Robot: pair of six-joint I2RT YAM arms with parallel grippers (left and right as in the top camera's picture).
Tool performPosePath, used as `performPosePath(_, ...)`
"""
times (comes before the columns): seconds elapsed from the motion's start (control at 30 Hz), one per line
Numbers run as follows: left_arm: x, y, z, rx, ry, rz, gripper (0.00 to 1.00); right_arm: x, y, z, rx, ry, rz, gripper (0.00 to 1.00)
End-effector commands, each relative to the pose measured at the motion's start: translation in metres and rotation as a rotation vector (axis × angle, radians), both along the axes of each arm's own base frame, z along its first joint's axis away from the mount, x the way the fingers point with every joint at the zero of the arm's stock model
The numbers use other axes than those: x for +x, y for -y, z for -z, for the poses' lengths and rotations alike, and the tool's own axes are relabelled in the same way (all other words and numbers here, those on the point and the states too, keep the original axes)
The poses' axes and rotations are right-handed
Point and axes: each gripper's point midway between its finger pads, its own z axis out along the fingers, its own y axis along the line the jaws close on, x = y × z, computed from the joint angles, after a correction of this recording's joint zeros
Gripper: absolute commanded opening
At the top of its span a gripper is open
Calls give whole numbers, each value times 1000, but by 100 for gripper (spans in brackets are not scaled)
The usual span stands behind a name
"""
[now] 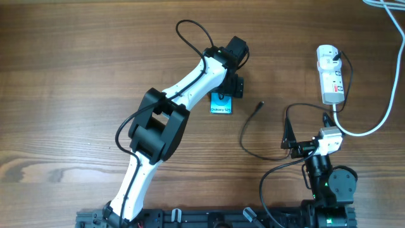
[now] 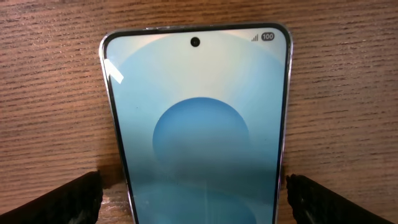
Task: Plug charger to phone and switch on socket
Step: 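Lower the left gripper onto the phone's bottom edge and align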
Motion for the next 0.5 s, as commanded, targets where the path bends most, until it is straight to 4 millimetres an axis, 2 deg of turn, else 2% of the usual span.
performPosePath(0.0, 4, 1, 4, 10, 18, -8, 100, 0, 1, -2, -12, 13, 10, 100)
performPosePath(0.27, 3, 0, 4, 18, 12, 0, 100, 0, 1, -3, -12, 14, 10, 100)
performPosePath(0.47, 10, -11, 3, 76, 55, -13, 100, 0, 1, -3, -12, 14, 10, 100)
